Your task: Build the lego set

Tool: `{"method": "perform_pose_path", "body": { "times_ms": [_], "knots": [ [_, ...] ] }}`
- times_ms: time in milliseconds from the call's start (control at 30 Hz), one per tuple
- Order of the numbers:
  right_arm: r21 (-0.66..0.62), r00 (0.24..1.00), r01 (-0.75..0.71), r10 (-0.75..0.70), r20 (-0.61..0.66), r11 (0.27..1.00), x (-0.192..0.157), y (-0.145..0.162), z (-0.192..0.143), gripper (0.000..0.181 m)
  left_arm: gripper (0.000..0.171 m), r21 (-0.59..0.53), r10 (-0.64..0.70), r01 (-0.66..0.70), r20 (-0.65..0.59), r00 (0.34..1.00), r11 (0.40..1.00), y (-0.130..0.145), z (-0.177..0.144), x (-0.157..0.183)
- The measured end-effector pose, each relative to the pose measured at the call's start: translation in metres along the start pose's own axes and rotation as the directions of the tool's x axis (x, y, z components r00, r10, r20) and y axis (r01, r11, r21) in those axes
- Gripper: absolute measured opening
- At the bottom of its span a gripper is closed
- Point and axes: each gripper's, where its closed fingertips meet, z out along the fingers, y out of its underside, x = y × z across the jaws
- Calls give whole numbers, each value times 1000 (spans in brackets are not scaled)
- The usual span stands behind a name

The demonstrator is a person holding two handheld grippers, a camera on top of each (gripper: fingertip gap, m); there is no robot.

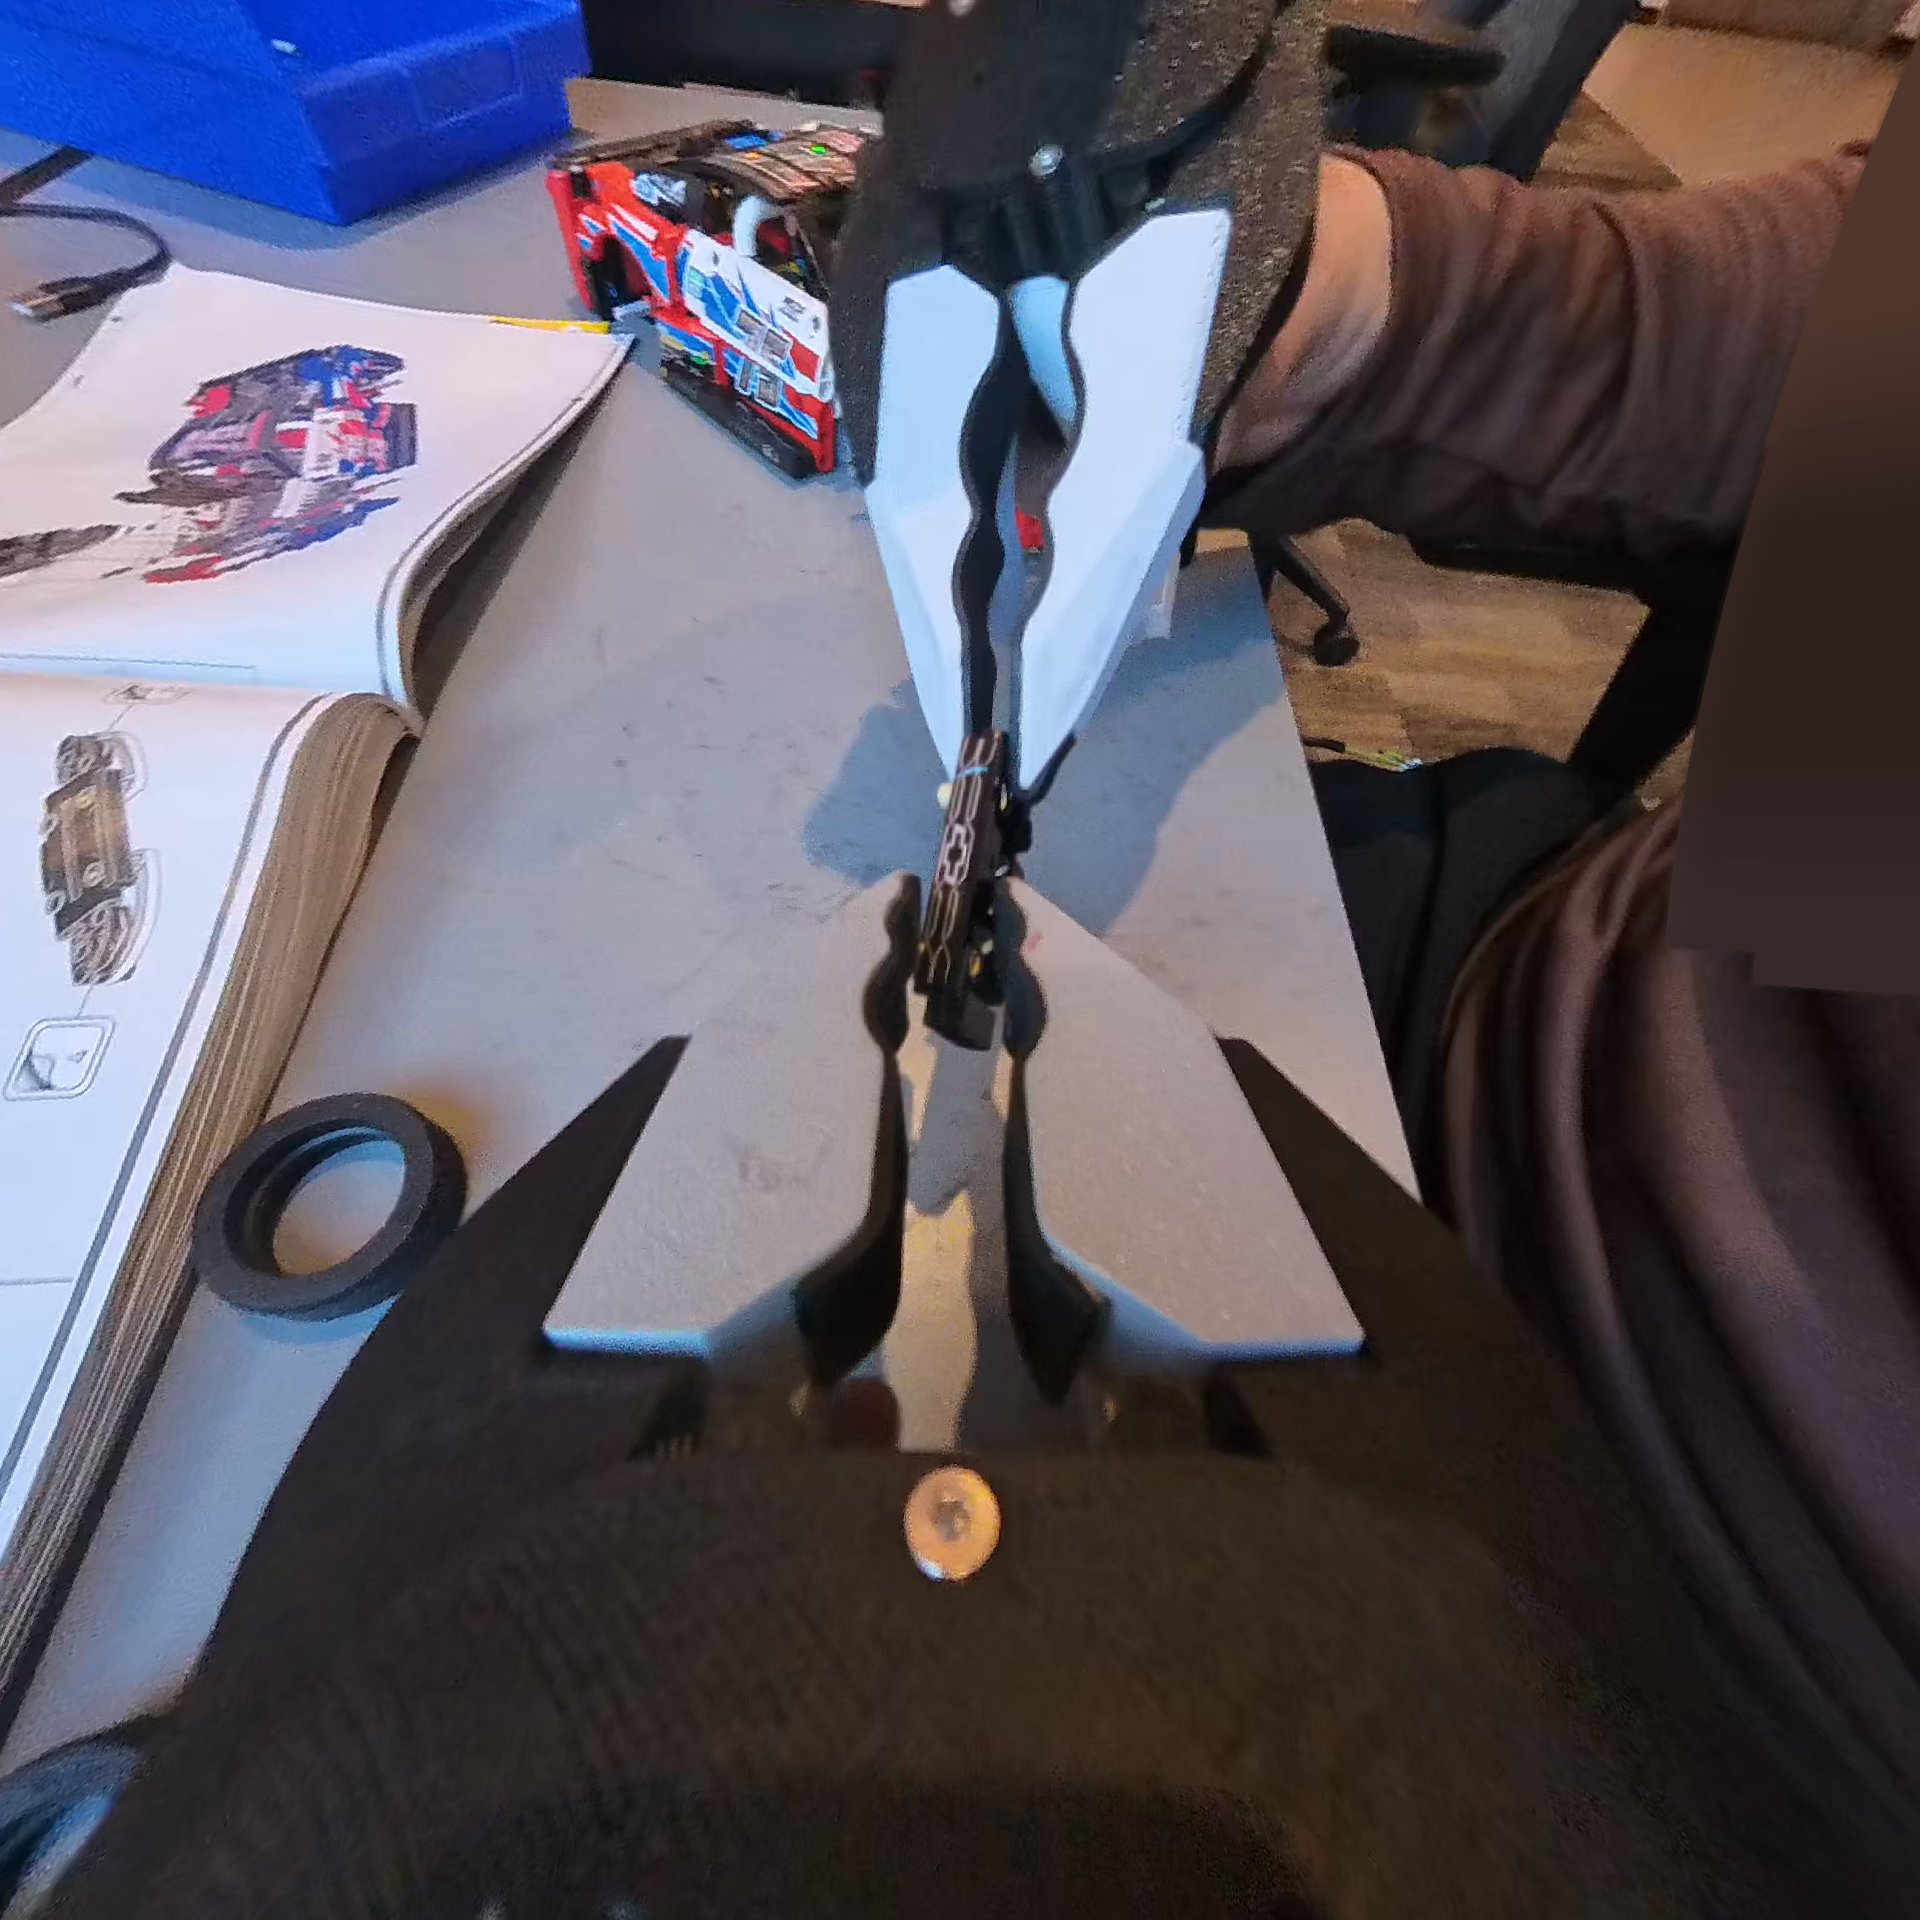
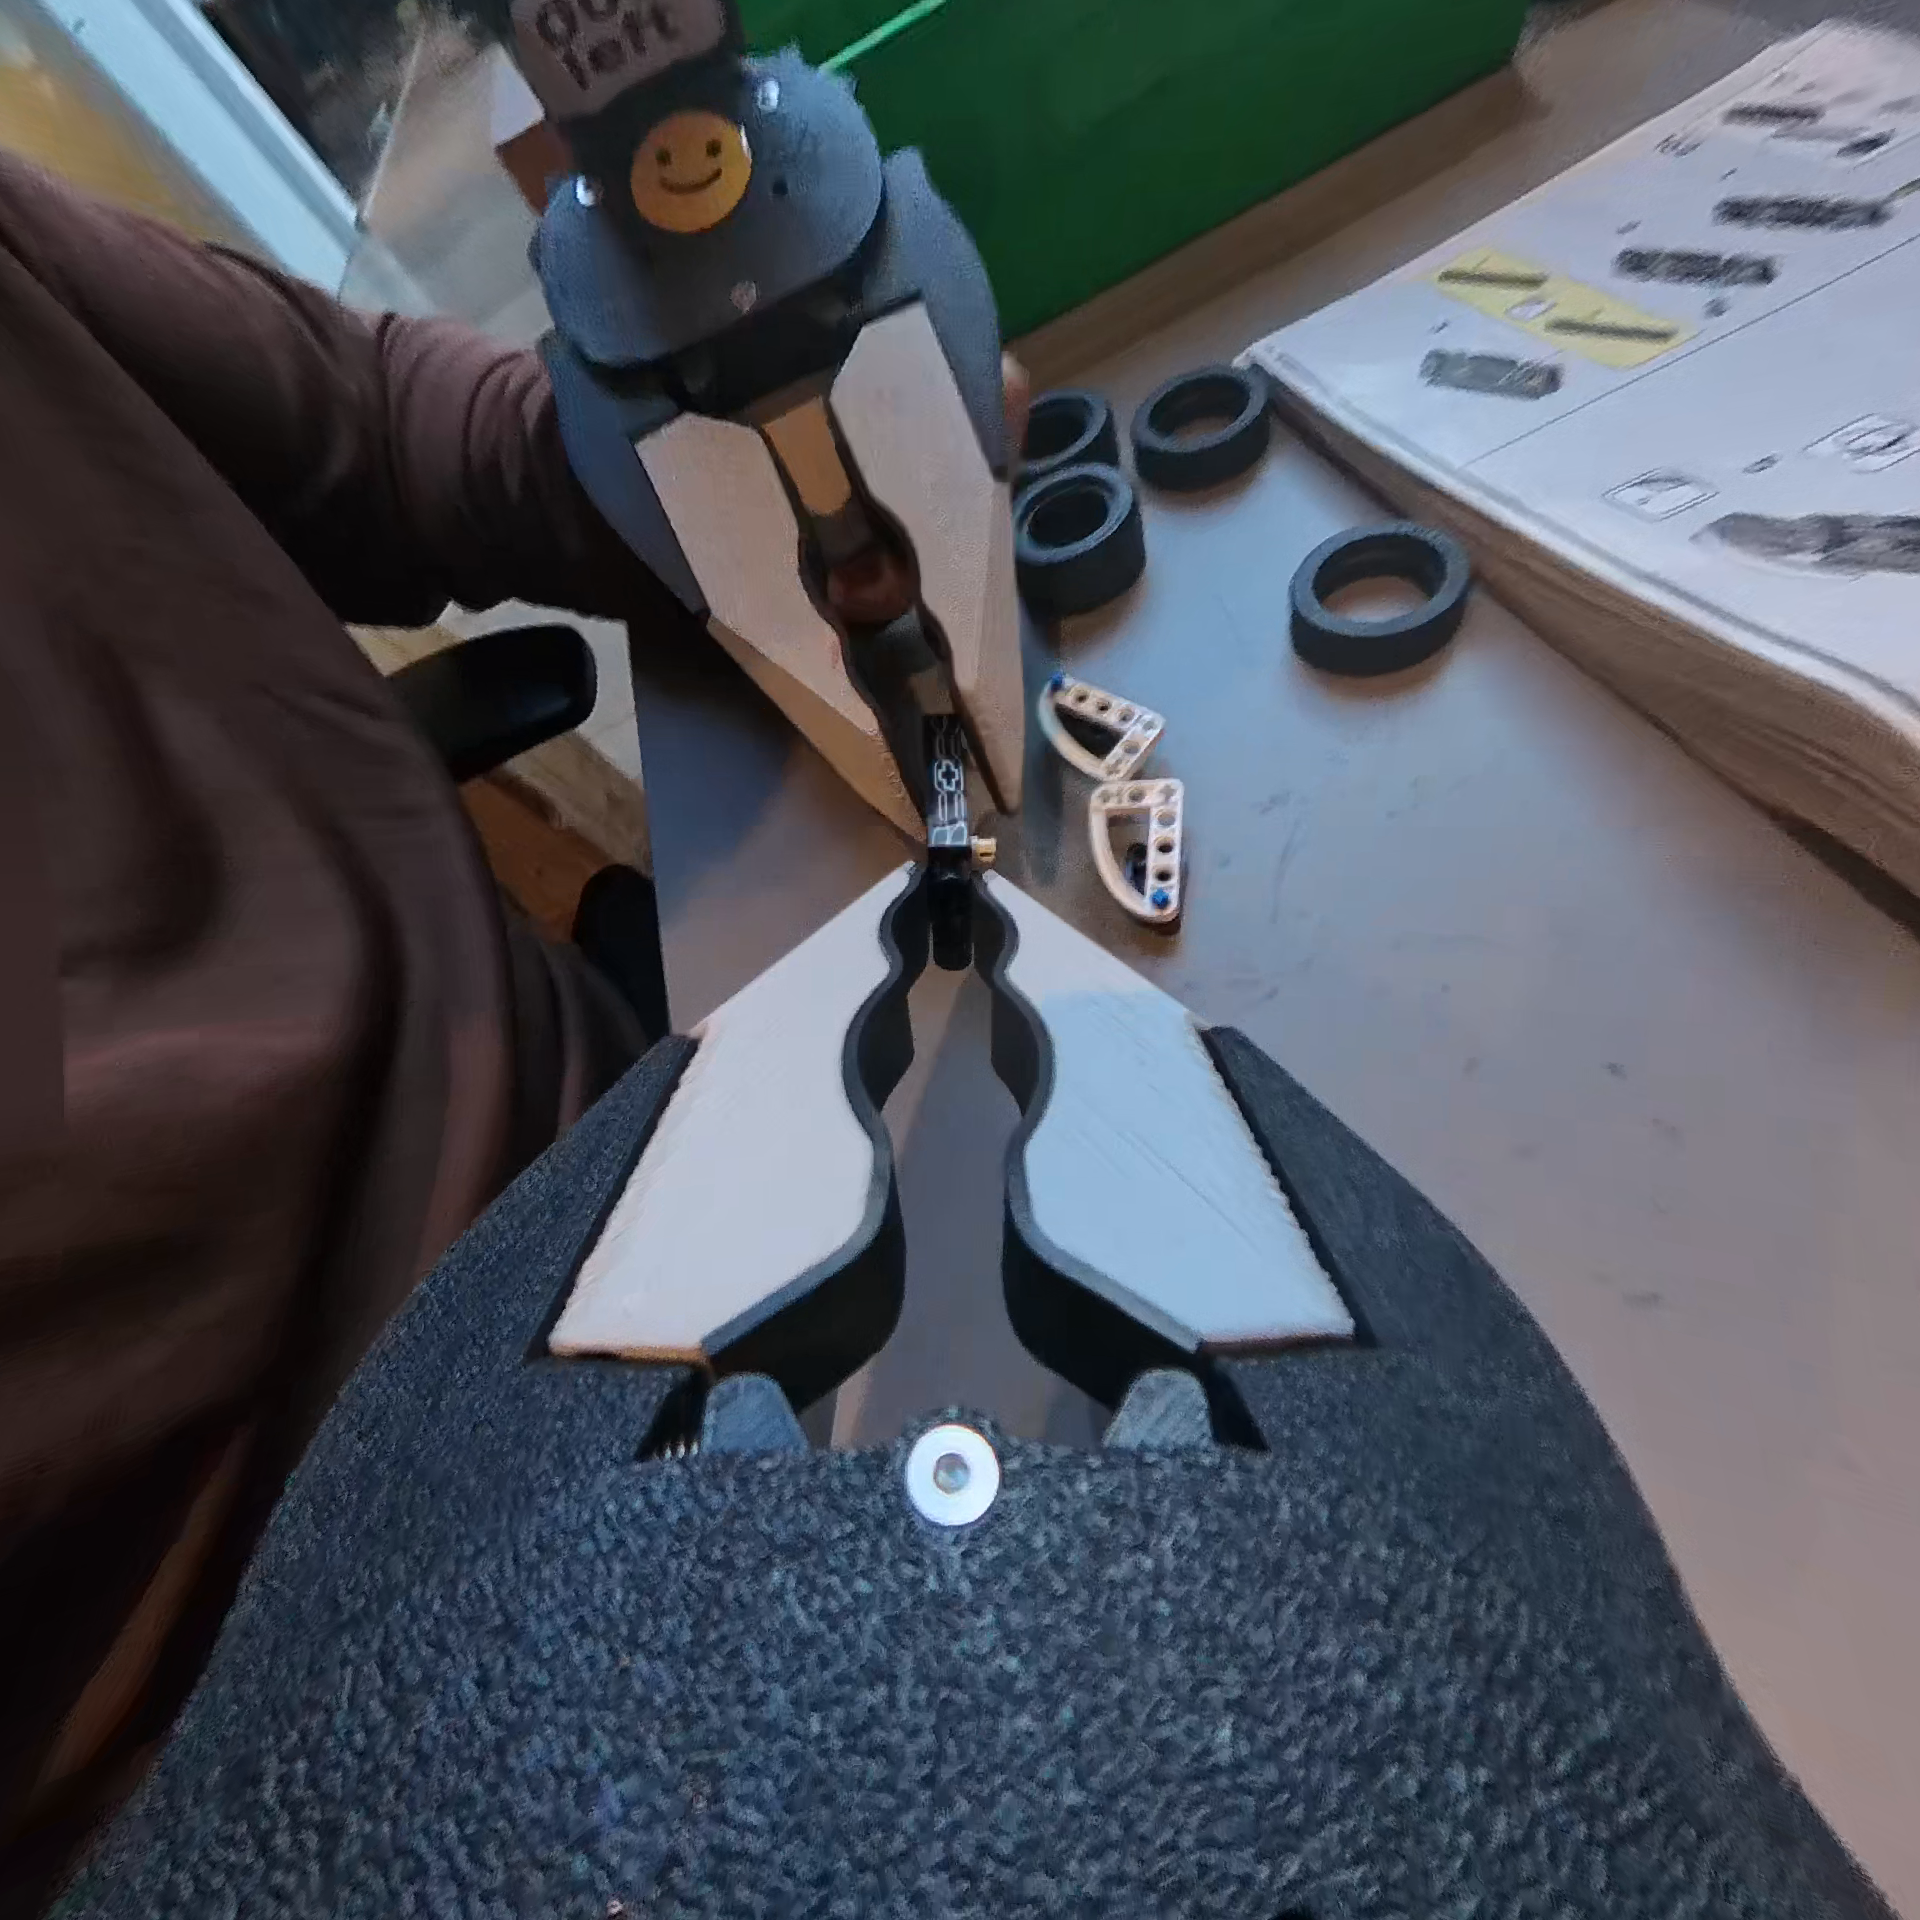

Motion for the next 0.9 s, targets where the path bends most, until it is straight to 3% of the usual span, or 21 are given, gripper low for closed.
{"method": "perform_pose_path", "body": {
  "times_ms": [167,433,600,733,900],
  "knots": [
    [-43,1000,2,-2,-1,999,1,8,5,6,8,-43,55,-54,12,998,998,5,6,5],
    [-9,1000,-13,13,-11,1000,3,6,7,6,8,-75,-2,1,-7,1000,997,13,11,5],
    [3,984,-34,34,-176,999,19,13,12,9,7,-118,-148,146,-12,989,982,23,15,-5],
    [-20,954,-2,-4,-300,1000,30,20,13,11,6,-139,-163,164,19,986,977,27,18,-9],
    [18,960,-62,64,-272,998,33,23,16,10,6,-150,-180,182,27,983,972,29,18,-11]
  ]
}}
